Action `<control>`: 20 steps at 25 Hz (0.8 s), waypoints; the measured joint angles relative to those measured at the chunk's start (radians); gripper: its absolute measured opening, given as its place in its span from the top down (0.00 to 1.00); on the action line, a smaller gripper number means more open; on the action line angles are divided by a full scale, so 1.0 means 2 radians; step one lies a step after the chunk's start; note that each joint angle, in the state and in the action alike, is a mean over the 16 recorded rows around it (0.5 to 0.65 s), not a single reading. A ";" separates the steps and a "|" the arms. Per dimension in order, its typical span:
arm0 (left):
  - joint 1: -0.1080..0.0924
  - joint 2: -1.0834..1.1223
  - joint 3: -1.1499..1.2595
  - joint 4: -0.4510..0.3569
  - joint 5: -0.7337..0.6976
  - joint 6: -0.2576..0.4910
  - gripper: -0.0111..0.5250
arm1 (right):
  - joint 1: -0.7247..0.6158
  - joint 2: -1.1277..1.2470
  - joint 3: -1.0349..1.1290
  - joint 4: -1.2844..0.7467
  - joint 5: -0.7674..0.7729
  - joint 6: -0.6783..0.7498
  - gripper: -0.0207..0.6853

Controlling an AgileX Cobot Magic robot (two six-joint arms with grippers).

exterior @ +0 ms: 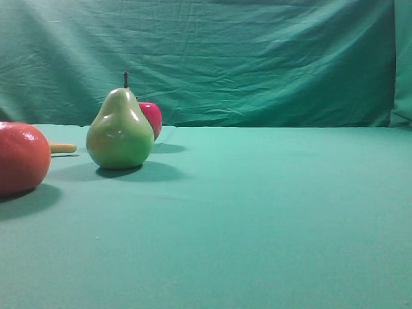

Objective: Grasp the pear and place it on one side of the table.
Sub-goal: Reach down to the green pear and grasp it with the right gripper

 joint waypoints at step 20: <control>0.000 0.000 0.000 0.000 0.000 0.000 0.98 | 0.000 0.000 0.000 0.000 -0.001 -0.001 0.97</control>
